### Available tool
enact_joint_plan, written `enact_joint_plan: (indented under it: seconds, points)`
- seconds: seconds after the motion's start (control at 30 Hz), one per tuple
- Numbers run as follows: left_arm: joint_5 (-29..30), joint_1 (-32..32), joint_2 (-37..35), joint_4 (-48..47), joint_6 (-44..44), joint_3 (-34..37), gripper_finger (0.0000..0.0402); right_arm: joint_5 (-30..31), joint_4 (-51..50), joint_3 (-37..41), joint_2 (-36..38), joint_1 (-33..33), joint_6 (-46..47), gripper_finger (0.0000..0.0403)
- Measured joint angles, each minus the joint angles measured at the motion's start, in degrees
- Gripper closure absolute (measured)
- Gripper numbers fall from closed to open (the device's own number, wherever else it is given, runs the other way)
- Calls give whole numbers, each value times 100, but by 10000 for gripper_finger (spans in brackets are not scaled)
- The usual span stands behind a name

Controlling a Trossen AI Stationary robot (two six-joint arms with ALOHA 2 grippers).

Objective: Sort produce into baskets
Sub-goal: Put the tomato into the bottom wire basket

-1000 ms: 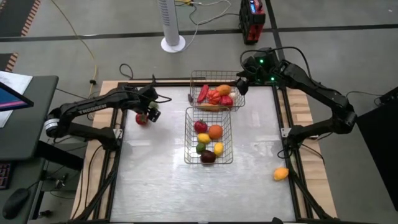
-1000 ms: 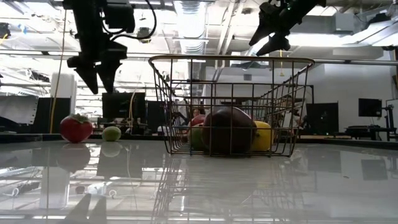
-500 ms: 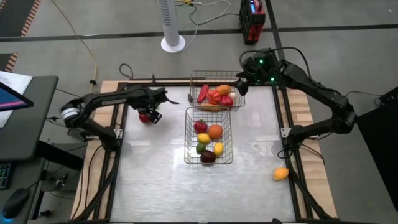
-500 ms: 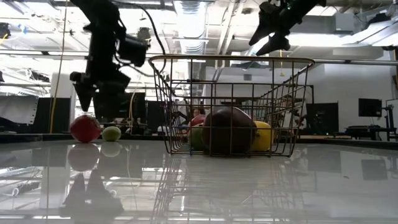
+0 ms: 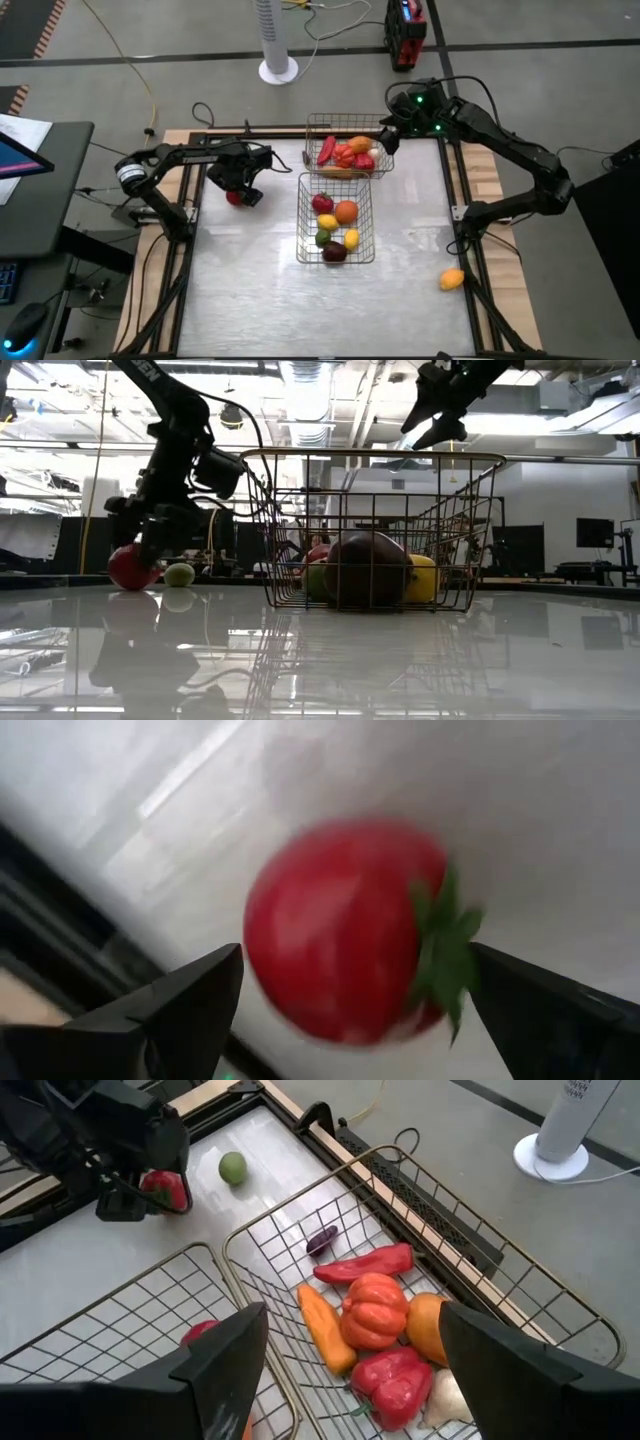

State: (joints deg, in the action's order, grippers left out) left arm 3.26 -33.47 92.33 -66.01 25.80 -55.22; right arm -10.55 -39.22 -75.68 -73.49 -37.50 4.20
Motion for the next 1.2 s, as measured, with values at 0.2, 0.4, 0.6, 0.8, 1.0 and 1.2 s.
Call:
enact_joint_plan:
  seconds: [0.2, 0.4, 0.6, 0.8, 1.0, 1.2]
  points:
    - [-239, 0, 0, -175, 33, 2, 38, 0, 43, 0, 0, 2, -122, 81]
    - [-72, 4, 0, 311, -17, 2, 38, 0, 44, 0, 0, -15, -189, 81]
    - [59, 0, 0, 645, -191, 2, 38, 0, 43, 0, 0, -15, -185, 81]
    - [-113, 0, 0, 1023, -231, 2, 66, 0, 43, 0, 0, -2, -185, 81]
    - [-290, 0, 0, 1015, -139, -8, 124, 0, 43, 0, 0, -3, -255, 81]
    - [-499, 32, -70, 1113, -98, -146, 124, 0, 42, 0, 0, -4, -259, 81]
